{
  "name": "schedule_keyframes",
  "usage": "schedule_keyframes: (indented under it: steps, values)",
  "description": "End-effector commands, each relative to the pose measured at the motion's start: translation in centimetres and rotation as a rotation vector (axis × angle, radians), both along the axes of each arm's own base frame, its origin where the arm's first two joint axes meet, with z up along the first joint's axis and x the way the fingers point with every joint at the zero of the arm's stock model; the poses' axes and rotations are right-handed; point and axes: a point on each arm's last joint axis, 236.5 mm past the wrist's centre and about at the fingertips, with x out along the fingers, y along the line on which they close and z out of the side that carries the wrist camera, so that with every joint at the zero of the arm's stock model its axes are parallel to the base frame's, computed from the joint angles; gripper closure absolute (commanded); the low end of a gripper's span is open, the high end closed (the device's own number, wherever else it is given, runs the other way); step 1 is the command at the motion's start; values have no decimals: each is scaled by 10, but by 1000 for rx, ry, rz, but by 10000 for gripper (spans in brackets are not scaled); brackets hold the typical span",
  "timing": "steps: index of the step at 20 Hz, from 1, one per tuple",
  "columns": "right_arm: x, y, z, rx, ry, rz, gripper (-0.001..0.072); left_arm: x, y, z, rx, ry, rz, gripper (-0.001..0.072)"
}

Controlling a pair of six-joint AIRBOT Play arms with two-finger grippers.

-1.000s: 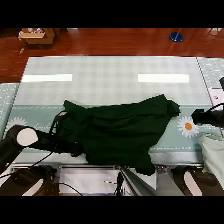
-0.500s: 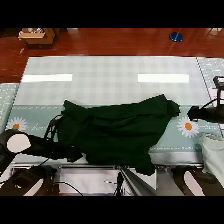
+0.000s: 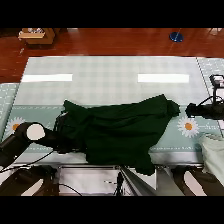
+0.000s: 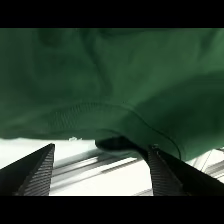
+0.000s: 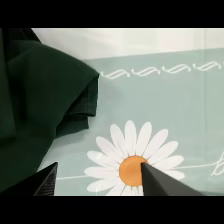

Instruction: Fold the shirts.

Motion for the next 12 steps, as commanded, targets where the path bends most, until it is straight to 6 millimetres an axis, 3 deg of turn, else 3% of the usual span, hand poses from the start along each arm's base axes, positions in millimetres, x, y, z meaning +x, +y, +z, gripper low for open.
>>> schedule_keyframes:
  steps: [1,7,12]
  values:
    - [10,-1,0,-3,-31,-1,120,0,-2,-5,0,17,-4,-13]
    - [18,16,-40,291,46,-102,124,2,-2,-17,13,41,-17,-13]
    - [16,19,-51,364,76,-94,124,6,-10,-34,-2,82,1,-13]
